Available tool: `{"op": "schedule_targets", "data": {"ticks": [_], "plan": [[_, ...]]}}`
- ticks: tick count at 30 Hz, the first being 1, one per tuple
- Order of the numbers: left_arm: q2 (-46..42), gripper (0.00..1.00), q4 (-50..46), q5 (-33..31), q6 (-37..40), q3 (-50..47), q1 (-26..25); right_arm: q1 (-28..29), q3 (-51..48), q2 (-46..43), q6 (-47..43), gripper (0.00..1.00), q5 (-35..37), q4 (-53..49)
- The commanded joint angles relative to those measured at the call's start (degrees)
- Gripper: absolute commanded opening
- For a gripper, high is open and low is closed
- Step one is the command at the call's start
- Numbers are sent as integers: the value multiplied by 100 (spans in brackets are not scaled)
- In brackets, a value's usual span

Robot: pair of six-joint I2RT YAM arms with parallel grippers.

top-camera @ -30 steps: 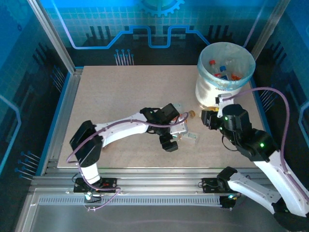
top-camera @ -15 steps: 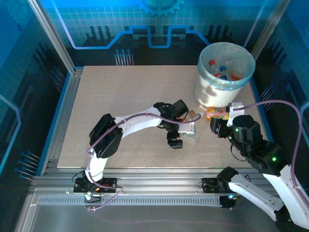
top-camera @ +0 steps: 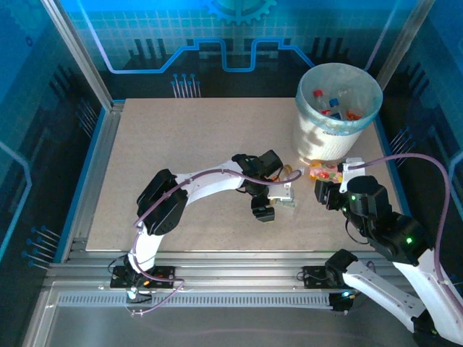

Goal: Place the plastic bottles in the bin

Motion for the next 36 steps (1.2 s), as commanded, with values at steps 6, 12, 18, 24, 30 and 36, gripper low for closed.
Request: {"op": "schedule_targets", "data": {"ticks": [6,12,18,24,30,36], "plan": [[293,80,99,127,-162,-291,-13,-70,-197,-199,30,61,159,50],[205,84,621,89,-399,-461,-15,-73,-260,-190,63,61,123,67],[13,86,1170,-26,-450,-612,-17,-83,-320,-183,16,61,141,129],[-80,87,1613,-154,-548,-684,-17,-98,-264,-129,-104,61,162,164],[-447,87,2032,191,-539,-916,-15,-119,-215,-110,-231,61,191,233],[-517,87,2276,277,-544,-981,20,-146,-248,-89,-220,61,142,253]]}}
